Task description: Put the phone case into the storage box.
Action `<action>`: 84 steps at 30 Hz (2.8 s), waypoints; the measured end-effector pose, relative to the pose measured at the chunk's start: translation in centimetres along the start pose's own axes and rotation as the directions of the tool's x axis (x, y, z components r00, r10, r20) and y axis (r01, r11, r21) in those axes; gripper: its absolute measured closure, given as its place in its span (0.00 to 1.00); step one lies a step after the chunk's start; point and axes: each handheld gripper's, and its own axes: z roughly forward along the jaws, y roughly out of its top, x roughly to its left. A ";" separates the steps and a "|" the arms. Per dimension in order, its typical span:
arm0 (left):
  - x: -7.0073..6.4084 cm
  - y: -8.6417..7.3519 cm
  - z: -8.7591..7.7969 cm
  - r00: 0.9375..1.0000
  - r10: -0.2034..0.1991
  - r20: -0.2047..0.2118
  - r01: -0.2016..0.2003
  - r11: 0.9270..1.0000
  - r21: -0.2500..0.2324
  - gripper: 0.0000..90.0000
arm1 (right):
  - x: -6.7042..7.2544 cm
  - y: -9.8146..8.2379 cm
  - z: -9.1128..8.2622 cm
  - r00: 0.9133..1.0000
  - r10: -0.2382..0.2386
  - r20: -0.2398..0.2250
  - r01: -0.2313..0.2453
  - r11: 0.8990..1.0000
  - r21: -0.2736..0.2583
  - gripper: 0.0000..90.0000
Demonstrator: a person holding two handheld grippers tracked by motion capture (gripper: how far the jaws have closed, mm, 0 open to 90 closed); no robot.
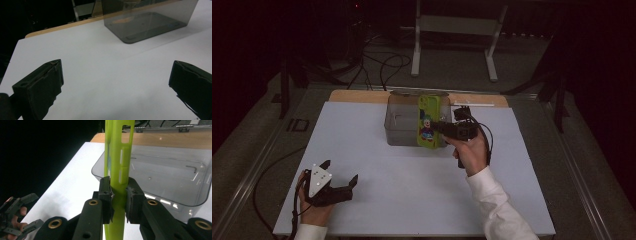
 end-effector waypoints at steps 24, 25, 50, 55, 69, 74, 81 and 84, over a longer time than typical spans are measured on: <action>-0.2 -0.2 0.4 1.000 0.008 -0.002 -0.008 1.000 0.004 0.00 | -0.9 3.2 0.3 0.998 -0.010 0.054 0.007 0.999 0.043 0.87; -0.2 -0.2 0.4 1.000 0.008 -0.003 -0.008 1.000 0.003 0.00 | -0.9 3.4 0.4 0.998 -0.008 0.058 0.005 0.999 0.044 0.87; -0.1 -0.2 0.2 1.000 0.003 -0.014 -0.003 1.000 -0.008 0.00 | -1.6 5.8 1.4 0.993 -0.006 0.115 -0.004 0.997 0.080 0.87; -0.1 -0.2 0.3 1.000 0.000 -0.020 0.000 1.000 -0.010 0.00 | -2.0 6.2 1.6 0.991 0.001 0.136 -0.013 0.996 0.084 0.87; -0.1 -0.2 0.2 1.000 0.002 -0.021 -0.002 1.000 -0.012 0.00 | -2.7 6.9 2.3 0.984 0.014 0.178 -0.033 0.994 0.108 0.87; 0.0 -0.2 0.2 1.000 0.003 -0.021 -0.003 1.000 -0.013 0.00 | -3.0 7.1 2.6 0.982 0.024 0.185 -0.045 0.993 0.112 0.87; 0.0 -0.2 0.2 1.000 0.002 -0.024 -0.002 1.000 -0.016 0.00 | -3.5 7.3 2.9 0.977 0.046 0.210 -0.073 0.990 0.118 0.87; 0.0 -0.2 0.1 1.000 0.002 -0.026 -0.002 1.000 -0.017 0.00 | -3.7 7.5 3.0 0.974 0.049 0.219 -0.077 0.990 0.121 0.87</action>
